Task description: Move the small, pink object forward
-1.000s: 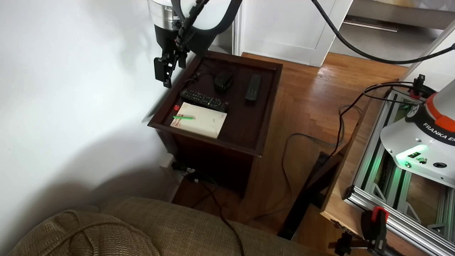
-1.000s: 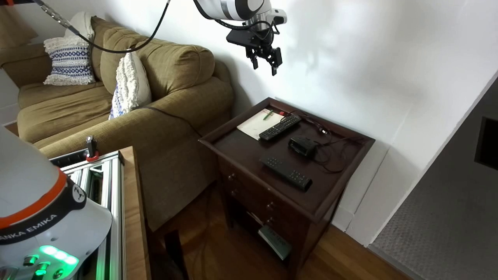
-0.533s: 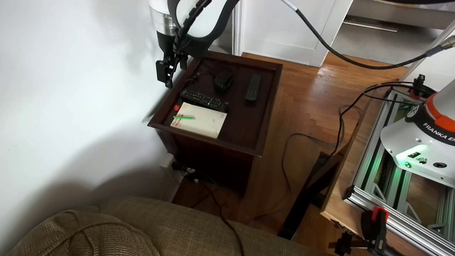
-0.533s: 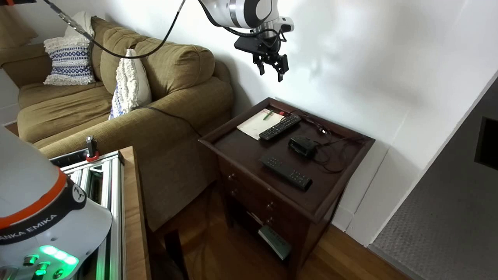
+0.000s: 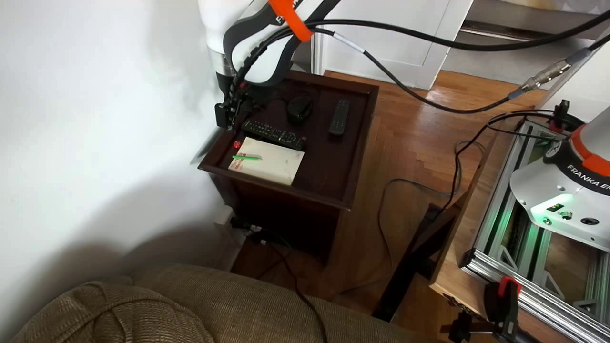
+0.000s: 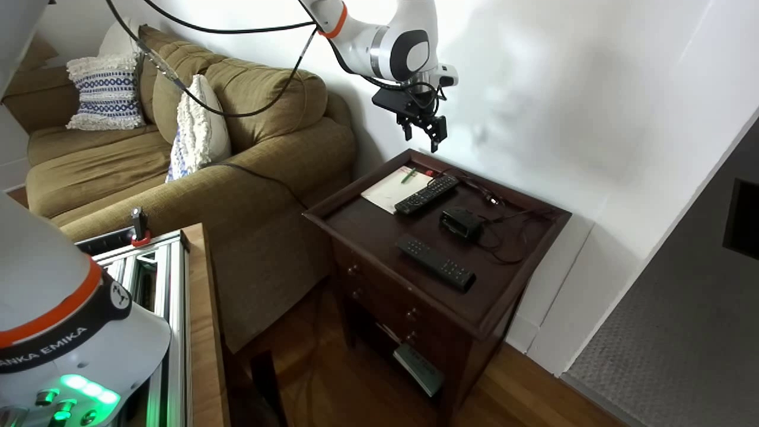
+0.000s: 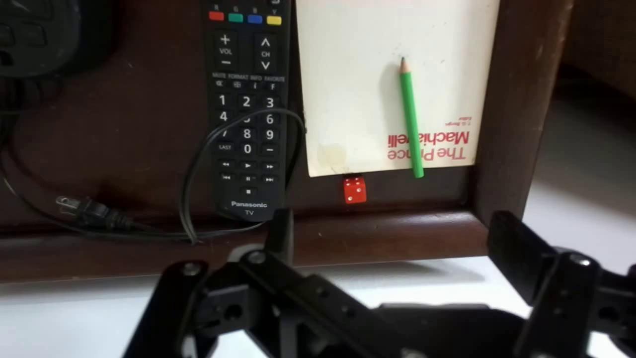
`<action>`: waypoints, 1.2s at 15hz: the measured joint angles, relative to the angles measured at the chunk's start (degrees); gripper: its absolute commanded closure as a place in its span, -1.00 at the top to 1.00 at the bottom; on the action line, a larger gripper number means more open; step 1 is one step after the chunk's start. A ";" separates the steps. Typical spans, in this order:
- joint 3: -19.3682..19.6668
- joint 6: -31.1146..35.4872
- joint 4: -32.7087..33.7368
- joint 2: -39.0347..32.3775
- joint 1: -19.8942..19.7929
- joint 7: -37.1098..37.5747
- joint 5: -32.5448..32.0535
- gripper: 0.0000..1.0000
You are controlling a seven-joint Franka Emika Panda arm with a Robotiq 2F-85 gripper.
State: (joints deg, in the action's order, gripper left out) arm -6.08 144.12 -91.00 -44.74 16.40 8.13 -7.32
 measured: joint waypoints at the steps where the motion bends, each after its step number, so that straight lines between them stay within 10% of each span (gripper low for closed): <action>1: 0.00 0.00 1.12 -1.06 0.10 0.00 0.02 1.00; 18: 0.02 0.06 18.03 -16.35 1.30 0.00 1.96 1.00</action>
State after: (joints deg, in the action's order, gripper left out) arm -6.06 144.18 -72.98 -61.08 17.70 8.13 -5.36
